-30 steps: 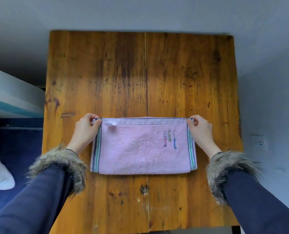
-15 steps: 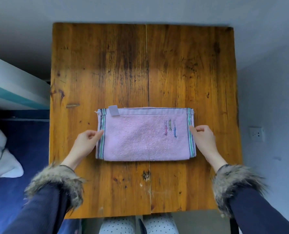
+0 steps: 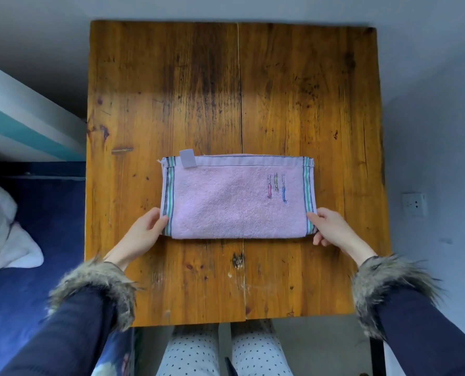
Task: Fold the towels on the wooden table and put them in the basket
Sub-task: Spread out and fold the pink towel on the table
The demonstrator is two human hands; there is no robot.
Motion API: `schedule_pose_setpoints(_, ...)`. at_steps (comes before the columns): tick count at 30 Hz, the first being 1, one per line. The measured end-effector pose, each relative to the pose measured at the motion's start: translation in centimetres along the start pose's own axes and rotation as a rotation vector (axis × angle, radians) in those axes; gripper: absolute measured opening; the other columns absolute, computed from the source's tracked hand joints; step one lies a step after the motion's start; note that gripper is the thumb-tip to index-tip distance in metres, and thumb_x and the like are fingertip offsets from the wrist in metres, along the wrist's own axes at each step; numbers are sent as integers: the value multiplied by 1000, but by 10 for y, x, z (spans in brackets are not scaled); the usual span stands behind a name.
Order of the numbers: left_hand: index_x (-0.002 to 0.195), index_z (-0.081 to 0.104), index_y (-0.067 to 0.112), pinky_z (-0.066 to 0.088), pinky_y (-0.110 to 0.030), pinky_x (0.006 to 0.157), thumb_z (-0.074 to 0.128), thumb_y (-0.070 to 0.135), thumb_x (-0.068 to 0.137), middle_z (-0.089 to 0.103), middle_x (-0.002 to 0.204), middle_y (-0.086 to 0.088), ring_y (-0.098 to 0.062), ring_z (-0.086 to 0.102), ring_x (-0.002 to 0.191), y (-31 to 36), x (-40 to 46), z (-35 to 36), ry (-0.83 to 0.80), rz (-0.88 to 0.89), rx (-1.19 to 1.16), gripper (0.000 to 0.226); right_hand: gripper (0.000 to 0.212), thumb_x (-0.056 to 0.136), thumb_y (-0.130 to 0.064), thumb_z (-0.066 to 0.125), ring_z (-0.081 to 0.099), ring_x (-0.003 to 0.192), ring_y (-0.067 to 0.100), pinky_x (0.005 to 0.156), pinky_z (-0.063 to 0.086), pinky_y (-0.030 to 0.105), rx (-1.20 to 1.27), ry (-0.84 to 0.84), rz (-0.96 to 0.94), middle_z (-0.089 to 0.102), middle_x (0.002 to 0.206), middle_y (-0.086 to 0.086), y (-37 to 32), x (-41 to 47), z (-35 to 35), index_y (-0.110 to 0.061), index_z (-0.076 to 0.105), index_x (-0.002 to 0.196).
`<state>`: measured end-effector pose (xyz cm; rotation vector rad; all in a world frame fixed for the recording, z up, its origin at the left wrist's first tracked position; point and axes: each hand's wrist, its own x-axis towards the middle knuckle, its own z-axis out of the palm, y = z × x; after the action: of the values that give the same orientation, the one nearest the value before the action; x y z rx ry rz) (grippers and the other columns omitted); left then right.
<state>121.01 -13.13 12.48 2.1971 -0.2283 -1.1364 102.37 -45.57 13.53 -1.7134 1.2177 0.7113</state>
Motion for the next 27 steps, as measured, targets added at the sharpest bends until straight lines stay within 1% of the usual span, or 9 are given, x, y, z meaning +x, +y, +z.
schedule_pose_setpoints(2, 79, 49, 20, 36, -26, 57, 40, 26, 98, 56, 72, 4, -12, 51, 66, -7, 4, -1, 95, 50, 185, 22, 29, 98, -27, 42, 60, 42, 11, 46, 50, 22, 73, -3, 25, 63, 73, 18, -1, 0, 1, 0, 51, 104)
schedule_pose_setpoints(5, 82, 48, 17, 41, -37, 61, 39, 31, 97, 57, 73, -3, -23, 49, 74, -18, 8, 1, 180, 78, 364, 22, 28, 97, -25, 45, 69, 55, 18, 62, 57, 30, 141, 55, 28, 68, 82, 19, 1, 2, 4, 2, 52, 103)
schedule_pose_setpoints(8, 89, 49, 17, 45, -42, 66, 39, 33, 96, 58, 80, -8, -26, 49, 82, -23, 11, 4, 202, 54, 418, 20, 25, 96, -25, 48, 70, 62, 24, 78, 56, 44, 143, 95, 20, 69, 86, 20, 4, 3, 6, -1, 53, 95)
schedule_pose_setpoints(10, 98, 50, 15, 45, -41, 68, 43, 33, 95, 59, 82, -6, -26, 51, 84, -20, 10, 5, 244, 33, 384, 20, 23, 96, -26, 48, 68, 60, 22, 73, 57, 41, 171, 124, 20, 69, 84, 18, 4, 2, 7, -3, 54, 99)
schedule_pose_setpoints(12, 107, 49, 13, 46, -41, 71, 45, 33, 94, 57, 80, -2, -25, 52, 84, -11, 3, 6, 332, 27, 290, 25, 27, 95, -30, 48, 64, 69, 20, 68, 49, 35, 88, 242, -41, 67, 82, 10, 4, -3, 11, -8, 53, 110)
schedule_pose_setpoints(16, 118, 52, 5, 42, -46, 88, 47, 16, 93, 59, 105, -11, -29, 52, 100, 9, -12, 20, 543, 154, 420, 28, 34, 95, -31, 42, 49, 107, 26, 87, 37, 36, -204, 624, -328, 57, 115, 8, -3, -17, 38, -10, 51, 121)
schedule_pose_setpoints(18, 118, 52, 3, 38, -47, 91, 46, 10, 90, 57, 115, -17, -33, 48, 109, 18, -12, 39, 532, 359, 530, 30, 42, 92, -32, 36, 45, 120, 27, 97, 35, 41, -350, 673, -511, 52, 129, 10, -15, -19, 59, -10, 48, 126)
schedule_pose_setpoints(21, 129, 42, 7, 25, -46, 106, 41, 17, 90, 44, 139, -16, -31, 31, 131, 25, 7, 75, 350, 624, 685, 41, 47, 93, -30, 34, 29, 137, 26, 113, 19, 45, -500, 606, -720, 38, 146, 10, -32, -2, 92, -13, 39, 137)
schedule_pose_setpoints(27, 144, 31, 22, 12, -51, 114, 36, 31, 95, 27, 153, -5, -27, 17, 142, 29, 65, 93, 323, 612, 888, 50, 52, 94, -35, 35, 21, 140, 25, 114, 12, 48, -656, 600, -792, 29, 152, 11, -42, 52, 102, -17, 33, 142)
